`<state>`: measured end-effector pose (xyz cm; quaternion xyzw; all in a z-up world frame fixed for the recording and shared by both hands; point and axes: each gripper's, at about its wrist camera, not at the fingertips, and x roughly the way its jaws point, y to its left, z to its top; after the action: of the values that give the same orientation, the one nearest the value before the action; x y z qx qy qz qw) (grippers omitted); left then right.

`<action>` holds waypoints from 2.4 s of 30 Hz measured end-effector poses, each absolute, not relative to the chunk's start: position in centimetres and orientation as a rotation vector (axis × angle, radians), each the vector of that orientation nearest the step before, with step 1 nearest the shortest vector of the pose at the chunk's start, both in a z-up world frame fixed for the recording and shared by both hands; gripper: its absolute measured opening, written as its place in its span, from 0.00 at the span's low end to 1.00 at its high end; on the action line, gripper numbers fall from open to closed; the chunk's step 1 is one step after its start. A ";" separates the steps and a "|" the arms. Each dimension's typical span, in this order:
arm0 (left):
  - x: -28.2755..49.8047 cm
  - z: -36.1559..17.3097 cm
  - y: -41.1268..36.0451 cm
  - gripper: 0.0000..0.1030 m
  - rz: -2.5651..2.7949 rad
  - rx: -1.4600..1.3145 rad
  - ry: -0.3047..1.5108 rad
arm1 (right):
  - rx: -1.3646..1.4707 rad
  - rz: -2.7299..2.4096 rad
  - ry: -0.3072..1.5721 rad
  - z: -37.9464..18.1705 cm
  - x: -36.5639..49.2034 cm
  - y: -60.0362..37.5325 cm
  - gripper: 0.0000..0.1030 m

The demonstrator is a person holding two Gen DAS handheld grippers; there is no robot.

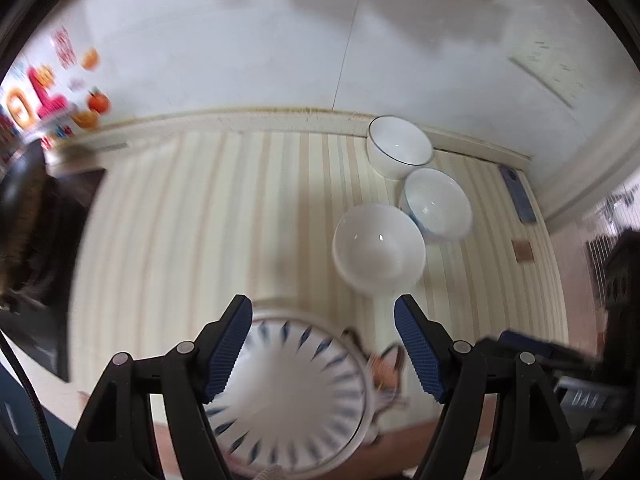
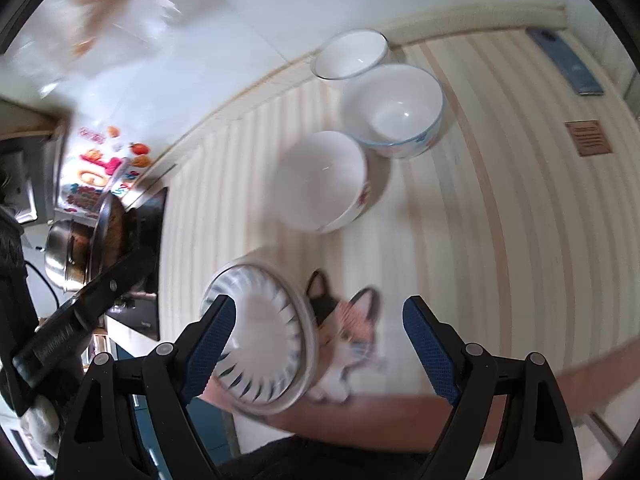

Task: Organize plates and bowls
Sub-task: 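Move the right gripper to the red-patterned white bowl and grip its rim, then lift the bowl with the right gripper toward the other white bowls, then lower the held bowl into the blue-and-pink patterned bowl, right gripper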

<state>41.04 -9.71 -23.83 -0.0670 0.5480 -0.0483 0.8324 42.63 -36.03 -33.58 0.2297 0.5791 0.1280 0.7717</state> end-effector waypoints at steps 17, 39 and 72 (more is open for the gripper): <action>51.9 -36.9 -12.8 0.22 -0.130 -0.212 1.434 | 0.539 0.326 1.400 -45.1 55.7 -36.2 0.19; 42.6 -31.6 -19.5 0.22 -0.232 -0.134 1.328 | 0.453 0.308 1.353 -39.9 45.9 -40.9 0.18; 43.4 -29.5 -23.1 0.31 -0.293 -0.091 1.318 | 0.614 0.203 1.343 -38.9 40.8 -52.0 0.57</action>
<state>43.40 -23.13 -29.52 -0.0419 0.6099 -0.1354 0.7797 40.80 -52.00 -38.94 0.2792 0.6109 0.0923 0.7350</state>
